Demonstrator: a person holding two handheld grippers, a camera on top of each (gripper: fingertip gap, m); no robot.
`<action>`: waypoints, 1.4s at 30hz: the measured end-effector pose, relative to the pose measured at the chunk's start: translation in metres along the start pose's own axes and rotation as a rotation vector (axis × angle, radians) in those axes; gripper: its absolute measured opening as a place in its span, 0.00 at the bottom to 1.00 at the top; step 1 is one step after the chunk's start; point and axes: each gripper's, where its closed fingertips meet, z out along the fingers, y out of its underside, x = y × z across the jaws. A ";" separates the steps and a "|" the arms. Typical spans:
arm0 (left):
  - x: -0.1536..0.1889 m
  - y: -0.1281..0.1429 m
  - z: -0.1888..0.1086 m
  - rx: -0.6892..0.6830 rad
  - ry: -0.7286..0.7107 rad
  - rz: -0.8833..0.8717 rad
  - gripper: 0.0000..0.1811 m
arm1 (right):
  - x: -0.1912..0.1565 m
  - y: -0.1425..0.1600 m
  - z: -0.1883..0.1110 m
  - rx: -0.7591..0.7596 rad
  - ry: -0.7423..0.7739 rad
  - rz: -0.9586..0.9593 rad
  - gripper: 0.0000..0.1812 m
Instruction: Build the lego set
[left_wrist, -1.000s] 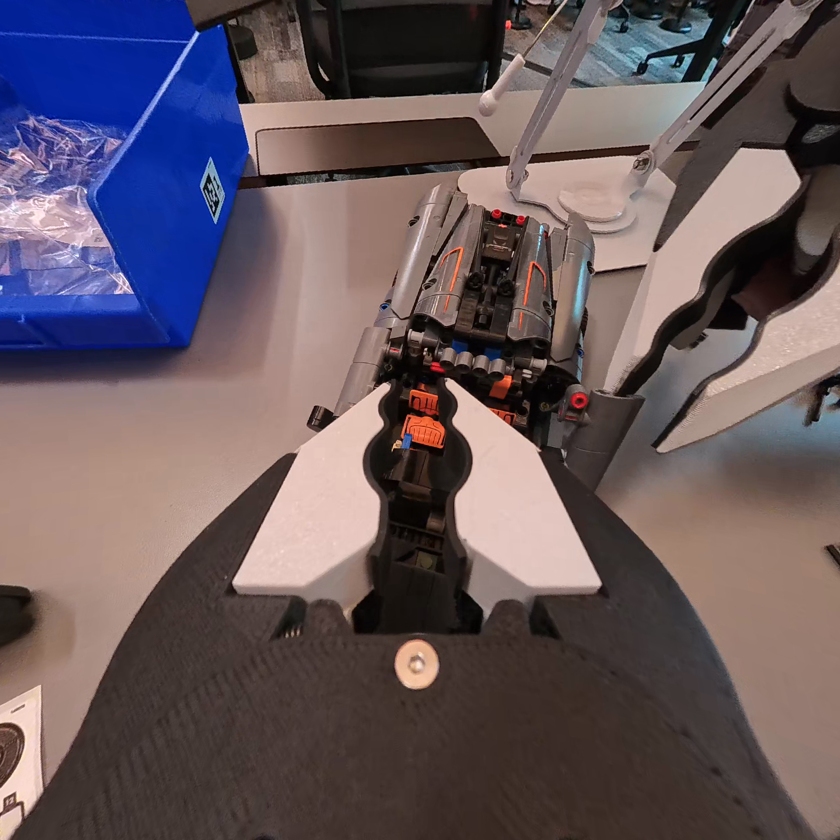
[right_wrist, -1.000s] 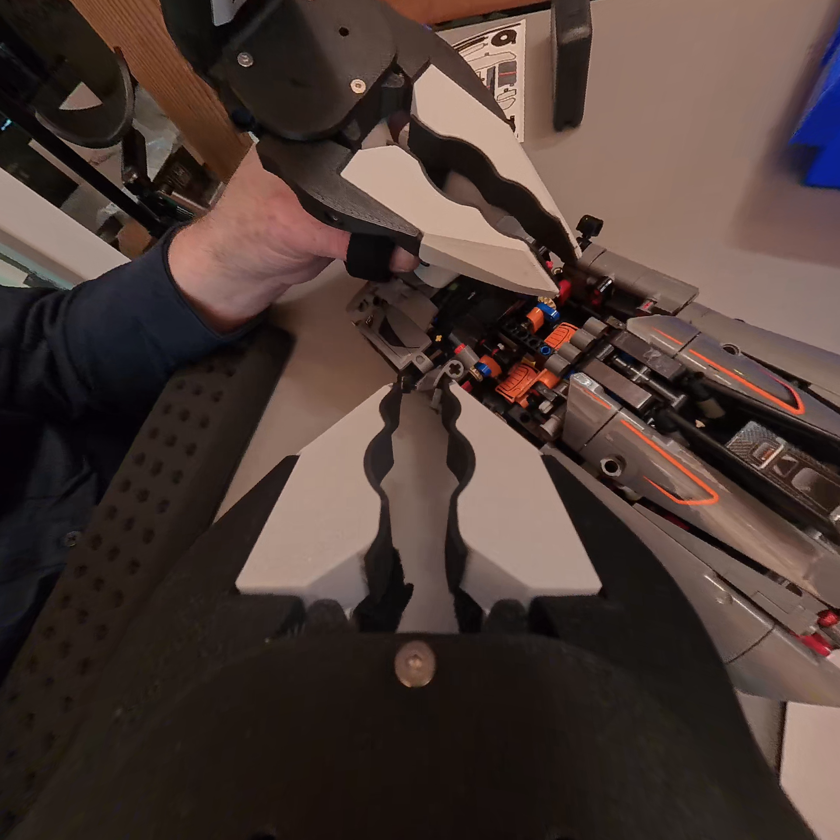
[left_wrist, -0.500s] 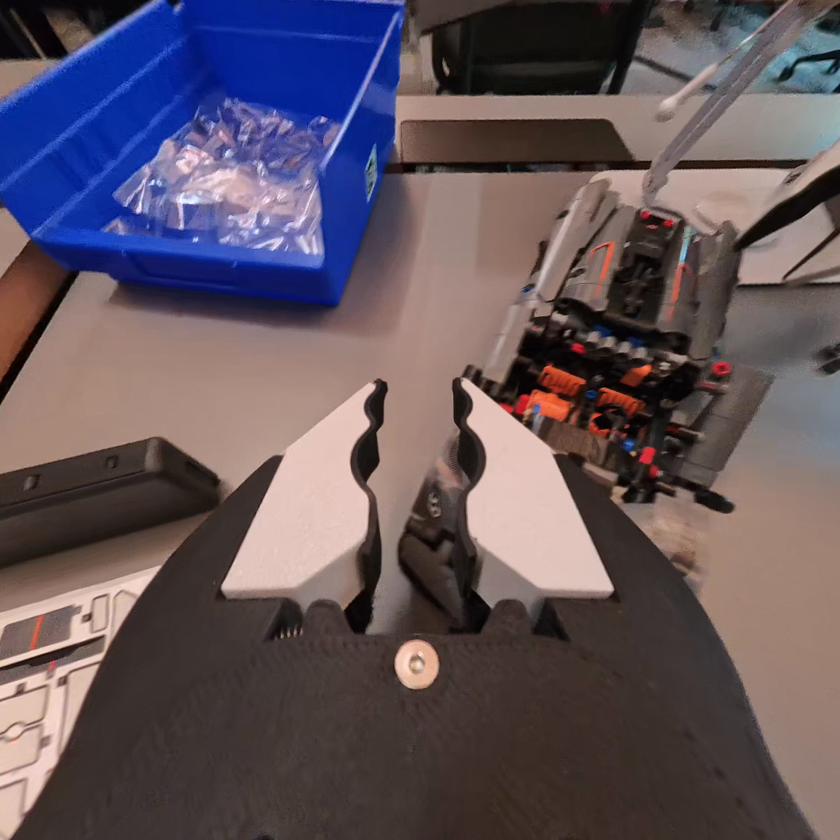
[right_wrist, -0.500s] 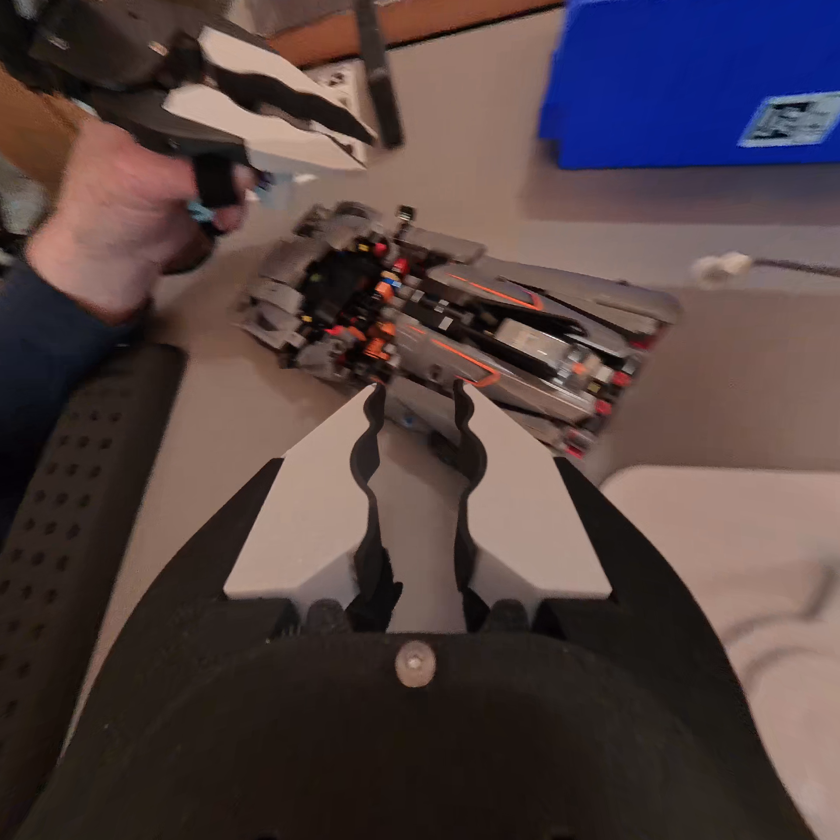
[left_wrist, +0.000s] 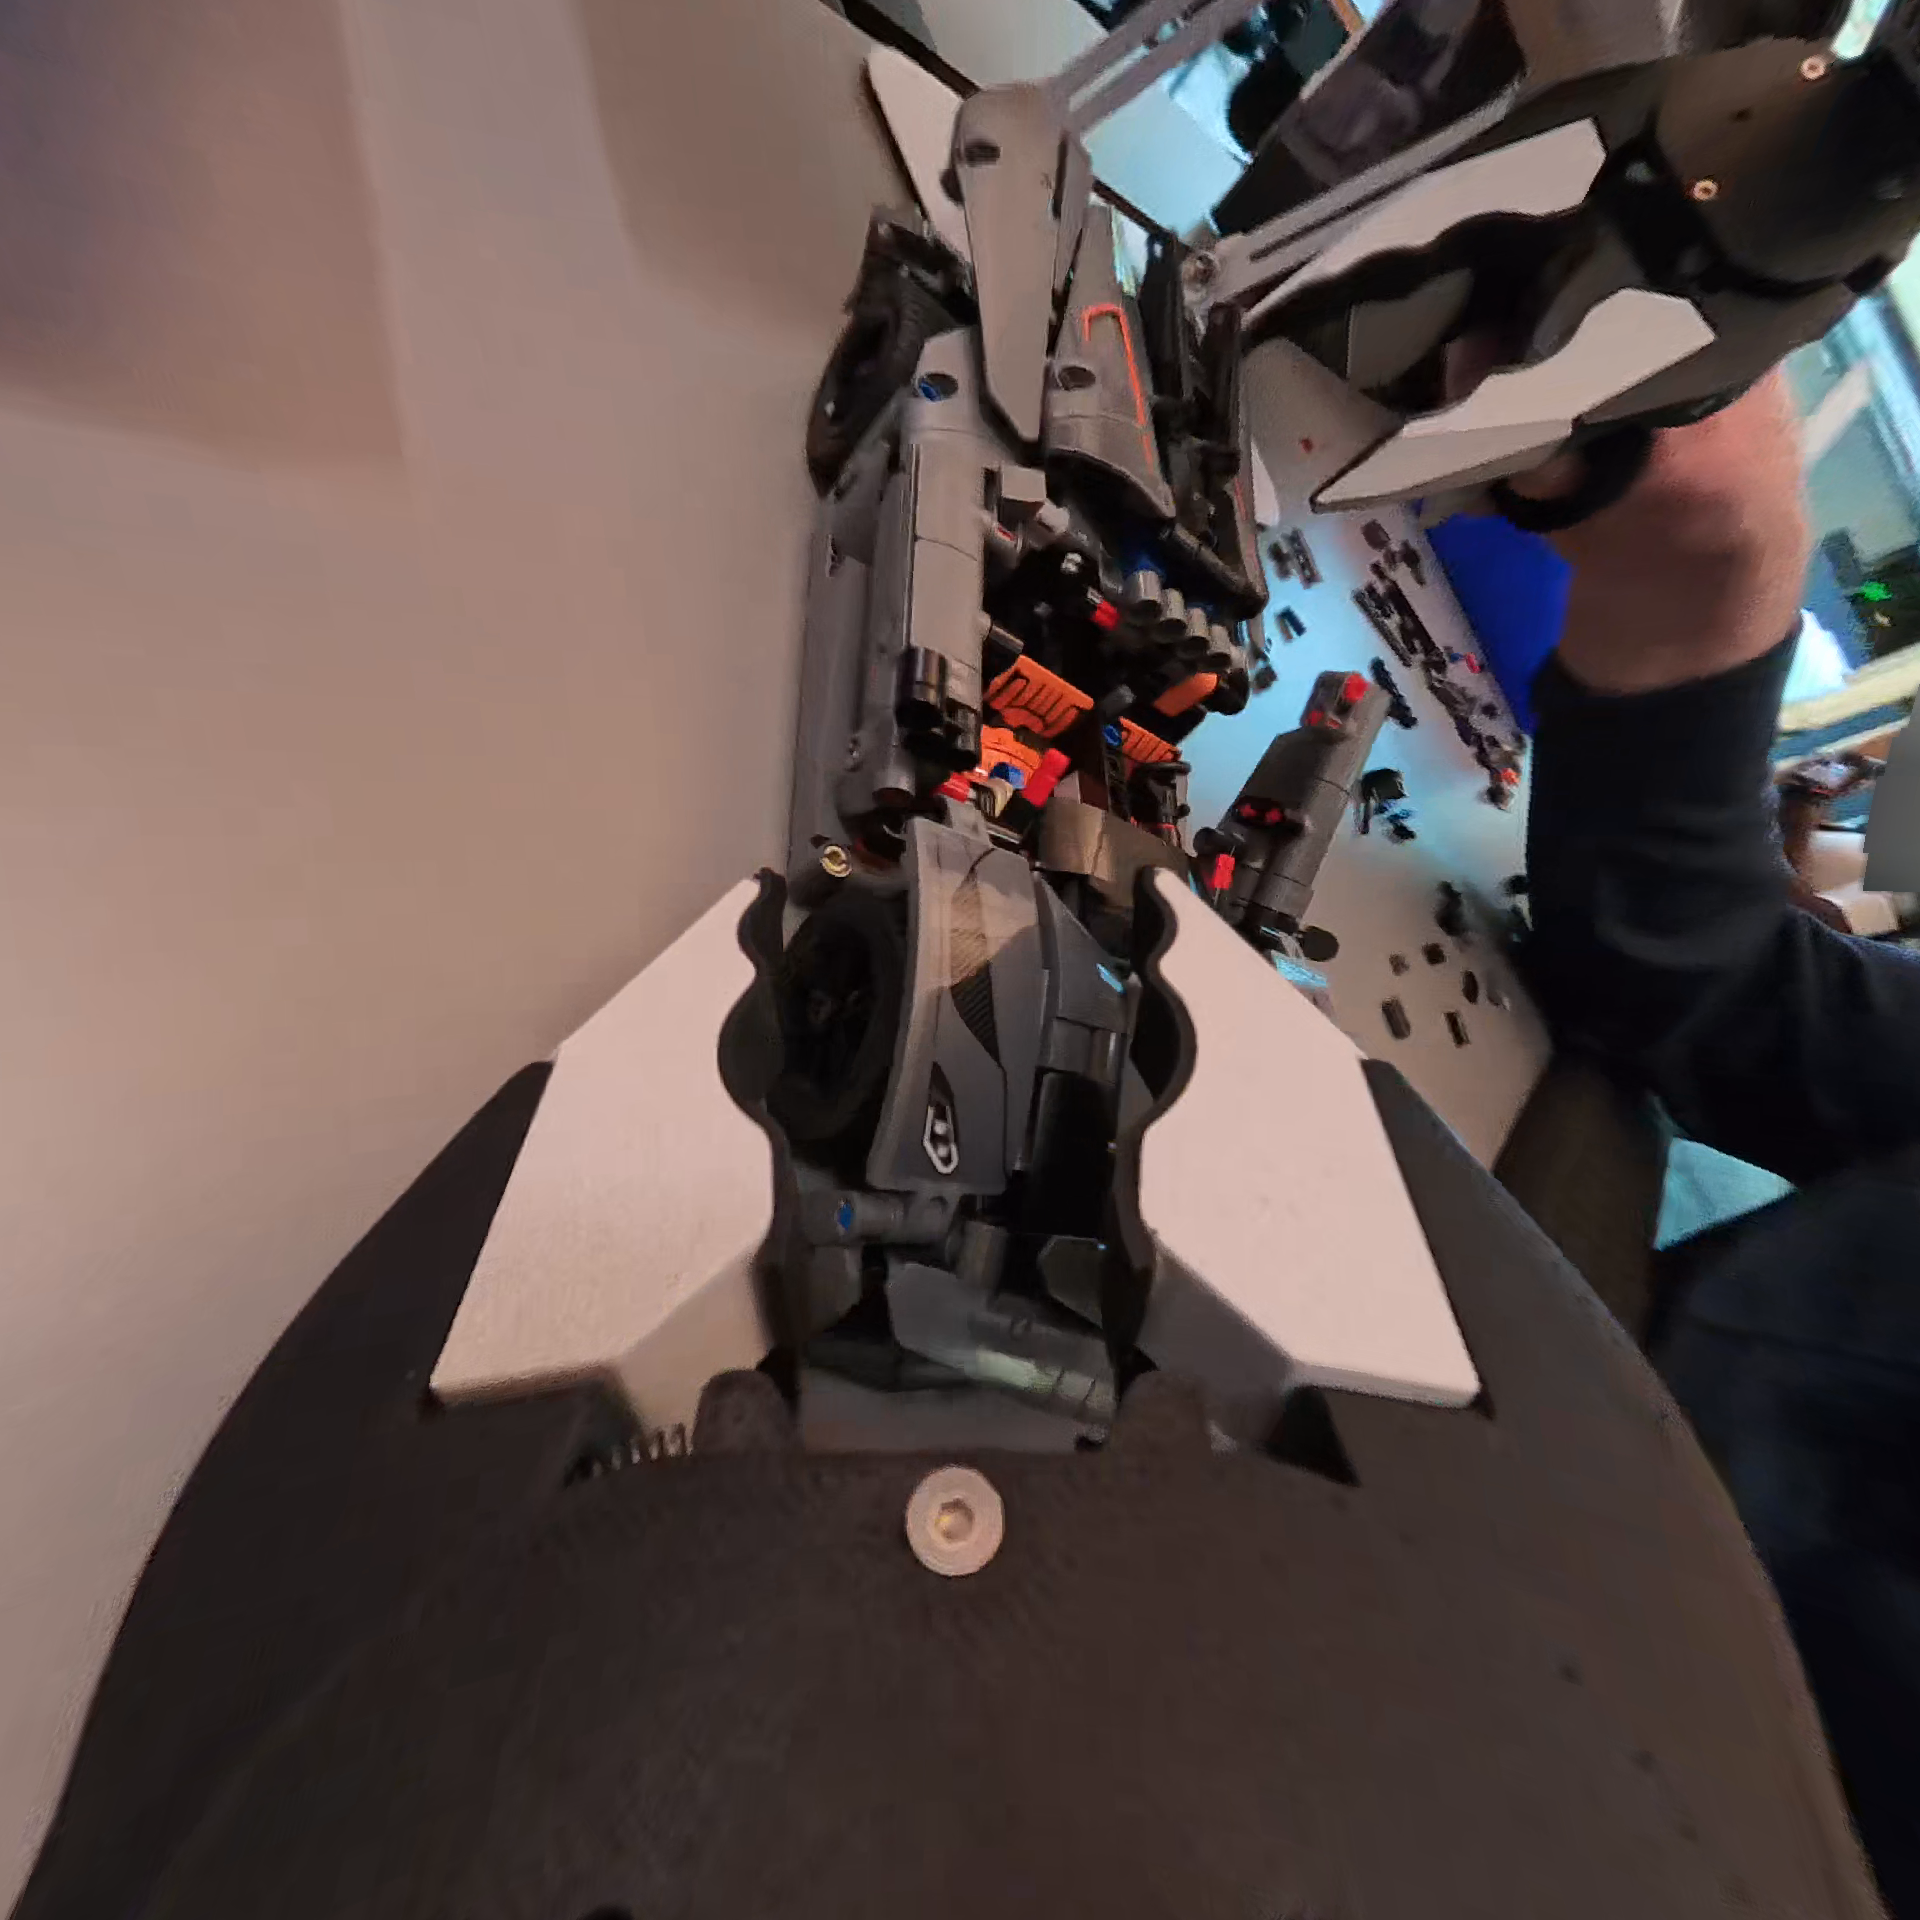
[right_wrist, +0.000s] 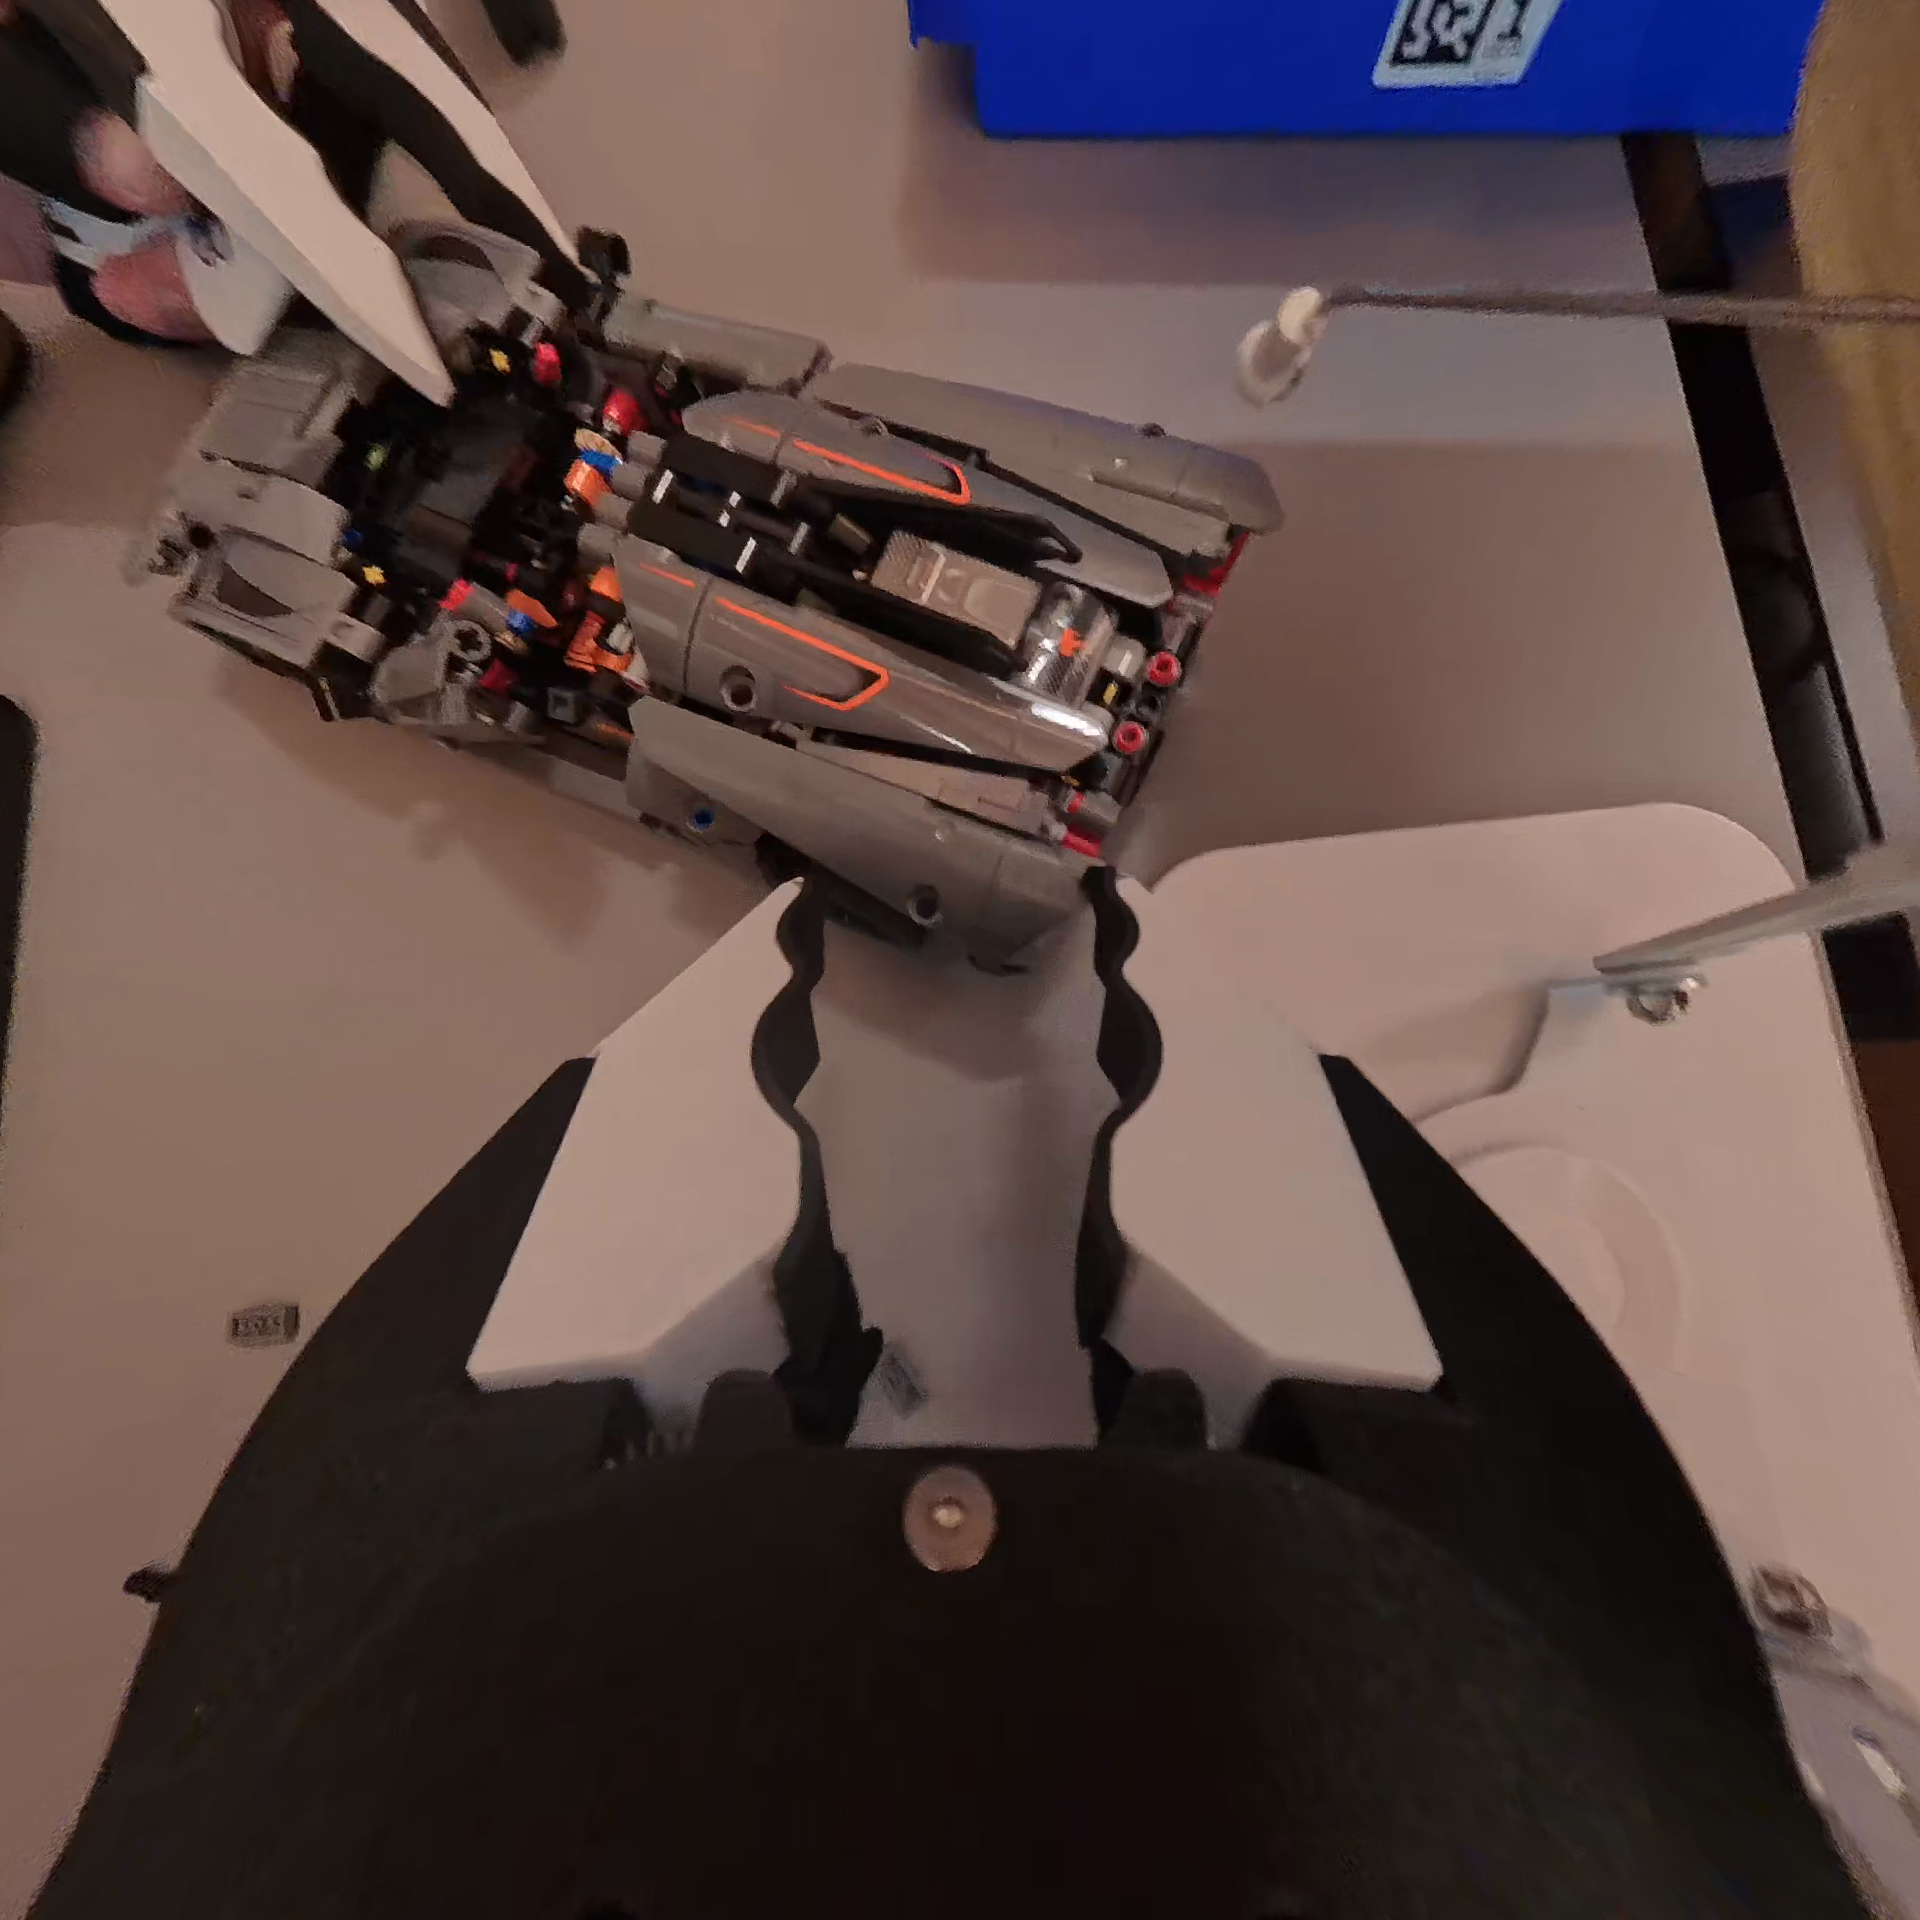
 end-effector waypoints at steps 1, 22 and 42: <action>0.000 0.002 0.002 -0.021 0.020 -0.011 0.35 | 0.003 0.005 -0.001 -0.024 0.011 0.005 0.29; 0.015 0.000 0.012 -0.042 0.159 -0.084 0.30 | 0.006 0.038 0.042 -0.095 -0.092 0.127 0.36; 0.053 -0.035 0.002 0.245 0.299 -0.129 0.26 | 0.013 0.054 0.028 -0.135 -0.101 0.097 0.34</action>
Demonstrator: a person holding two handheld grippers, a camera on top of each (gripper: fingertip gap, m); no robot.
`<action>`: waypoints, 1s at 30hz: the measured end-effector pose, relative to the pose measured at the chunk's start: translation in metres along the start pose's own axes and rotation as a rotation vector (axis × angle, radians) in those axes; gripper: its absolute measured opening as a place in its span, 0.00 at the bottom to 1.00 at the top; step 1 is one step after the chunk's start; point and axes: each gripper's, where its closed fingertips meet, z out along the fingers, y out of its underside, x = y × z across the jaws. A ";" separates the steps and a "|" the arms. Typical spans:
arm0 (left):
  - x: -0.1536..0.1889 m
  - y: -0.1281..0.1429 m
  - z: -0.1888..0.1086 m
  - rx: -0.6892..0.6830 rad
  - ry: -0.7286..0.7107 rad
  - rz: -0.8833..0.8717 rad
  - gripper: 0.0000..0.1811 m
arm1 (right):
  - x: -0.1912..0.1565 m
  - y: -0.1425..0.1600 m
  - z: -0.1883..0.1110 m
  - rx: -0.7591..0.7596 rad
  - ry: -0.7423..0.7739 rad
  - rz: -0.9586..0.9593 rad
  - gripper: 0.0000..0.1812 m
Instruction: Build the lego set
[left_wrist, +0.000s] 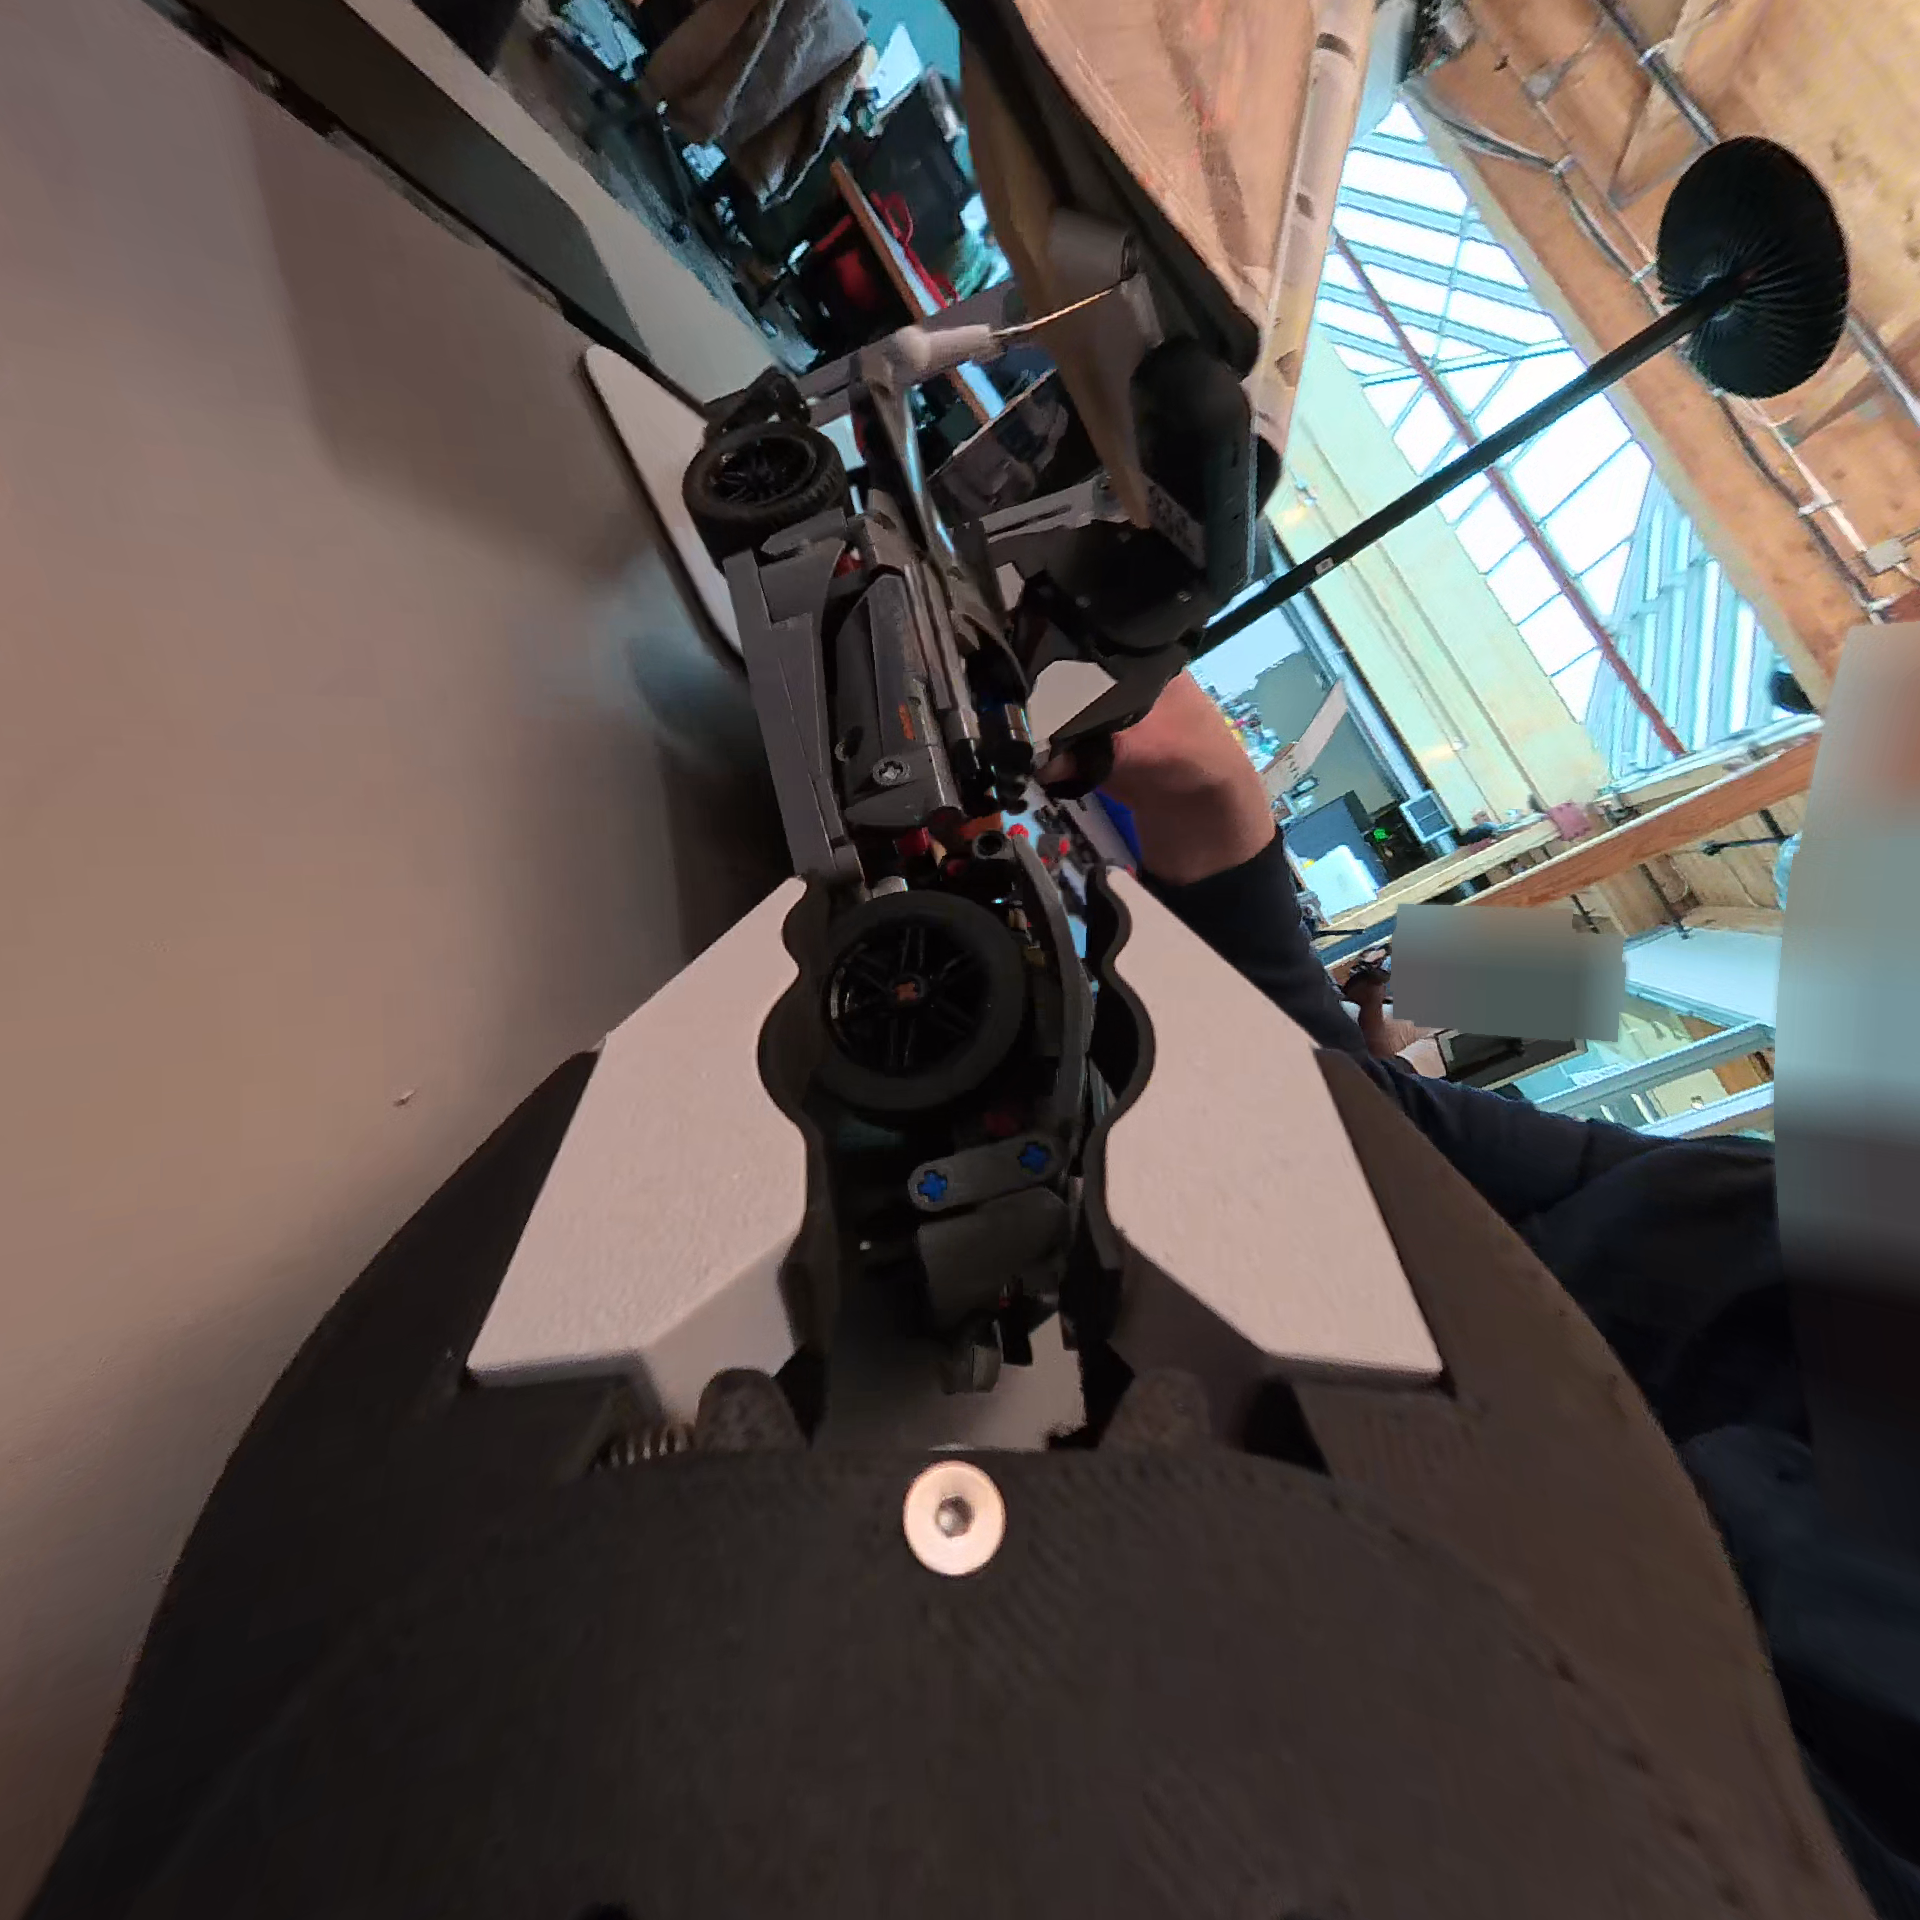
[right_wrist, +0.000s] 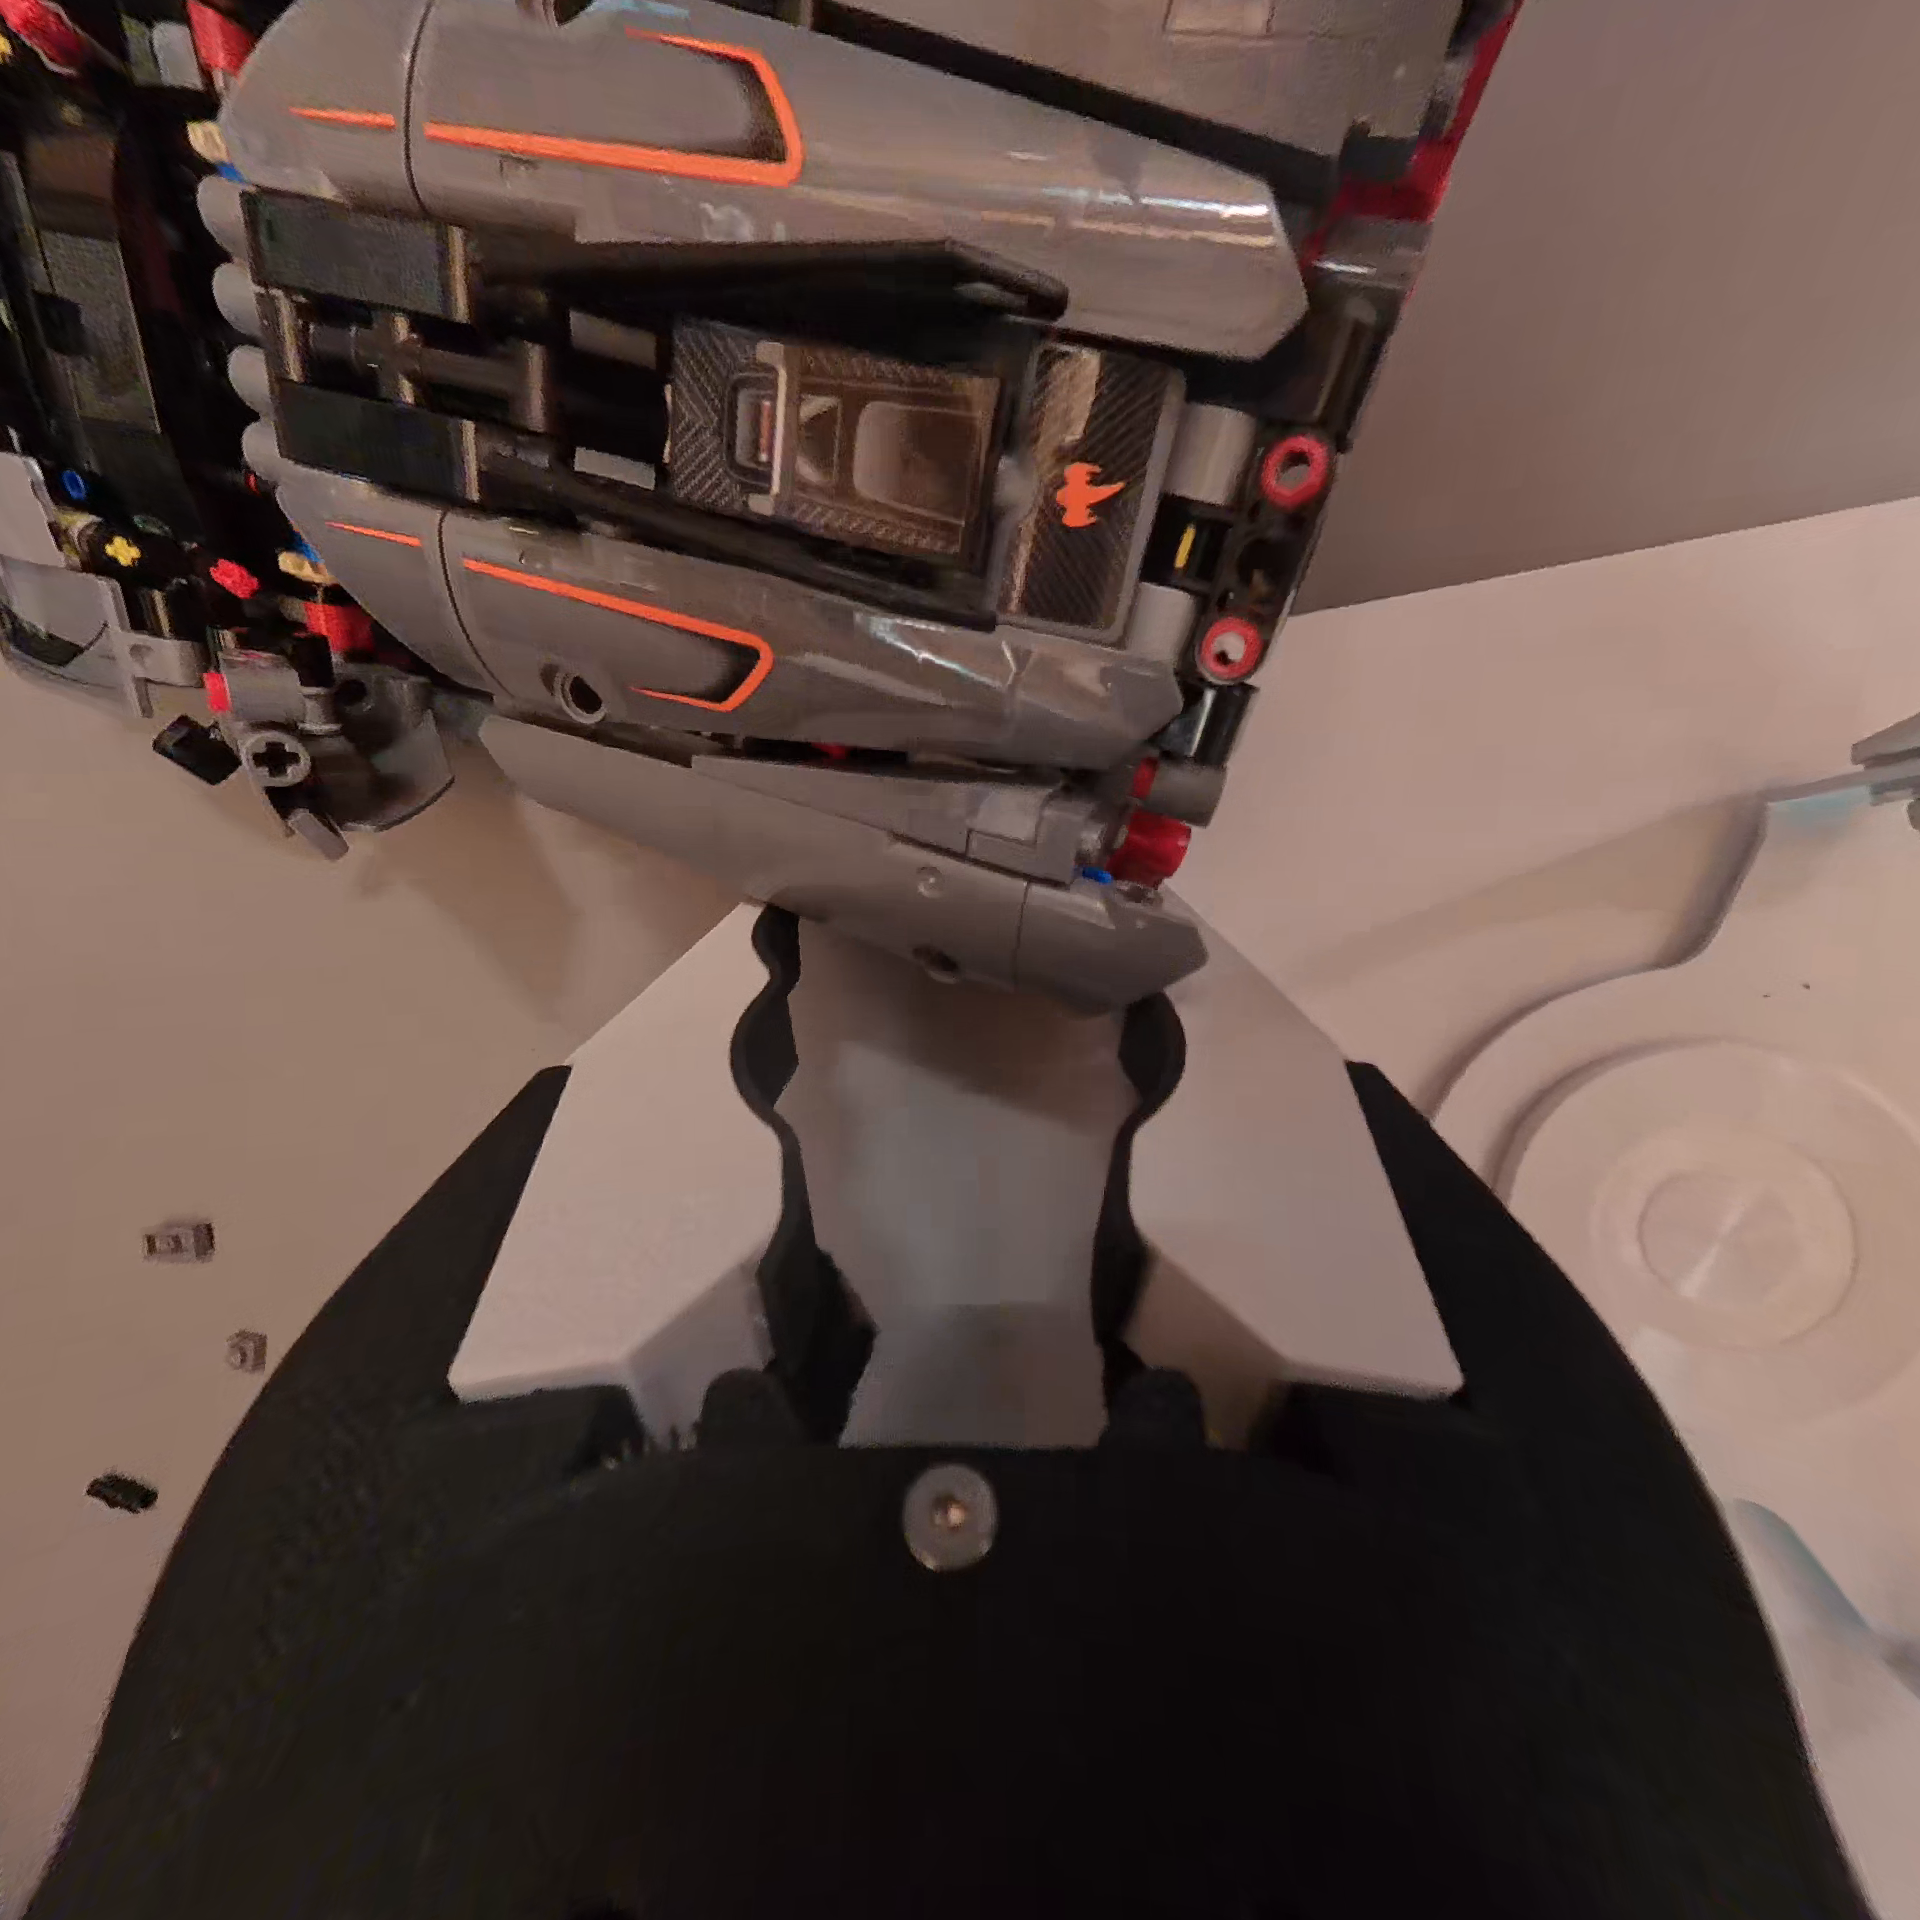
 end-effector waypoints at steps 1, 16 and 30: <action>0.006 -0.001 0.001 0.009 0.032 0.005 0.25 | 0.000 0.002 -0.001 -0.008 0.000 -0.009 0.33; 0.056 0.002 0.031 0.011 0.162 0.093 0.25 | 0.013 0.018 -0.013 -0.059 0.043 -0.086 0.31; 0.046 0.003 0.027 0.007 0.109 0.102 0.25 | 0.011 0.018 -0.011 -0.080 0.062 -0.098 0.29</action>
